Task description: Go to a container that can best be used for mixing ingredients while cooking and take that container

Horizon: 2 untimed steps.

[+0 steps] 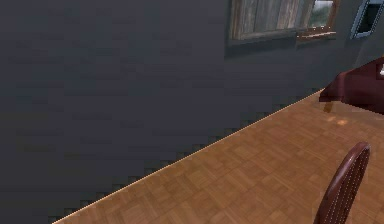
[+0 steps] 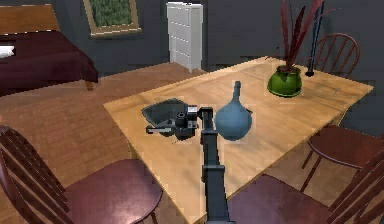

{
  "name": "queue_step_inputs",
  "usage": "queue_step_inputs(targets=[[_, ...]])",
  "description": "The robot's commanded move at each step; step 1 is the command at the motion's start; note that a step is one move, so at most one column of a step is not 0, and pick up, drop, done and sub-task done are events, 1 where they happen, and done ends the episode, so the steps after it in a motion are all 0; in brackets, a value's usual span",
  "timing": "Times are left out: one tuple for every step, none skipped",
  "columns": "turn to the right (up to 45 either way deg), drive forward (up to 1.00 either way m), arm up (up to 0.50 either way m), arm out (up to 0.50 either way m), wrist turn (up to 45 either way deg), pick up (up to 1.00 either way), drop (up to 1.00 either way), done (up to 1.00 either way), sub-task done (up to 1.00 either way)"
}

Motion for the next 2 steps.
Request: queue_step_inputs(targets=[[0.0, 0.00, 0.00, 0.00, 0.0, 1.00, 0.00, 0.00, 0.00], [0.0, 0.00, 0.10, 0.00, 0.0, 0.00, 0.00, 0.00, 0.00]])
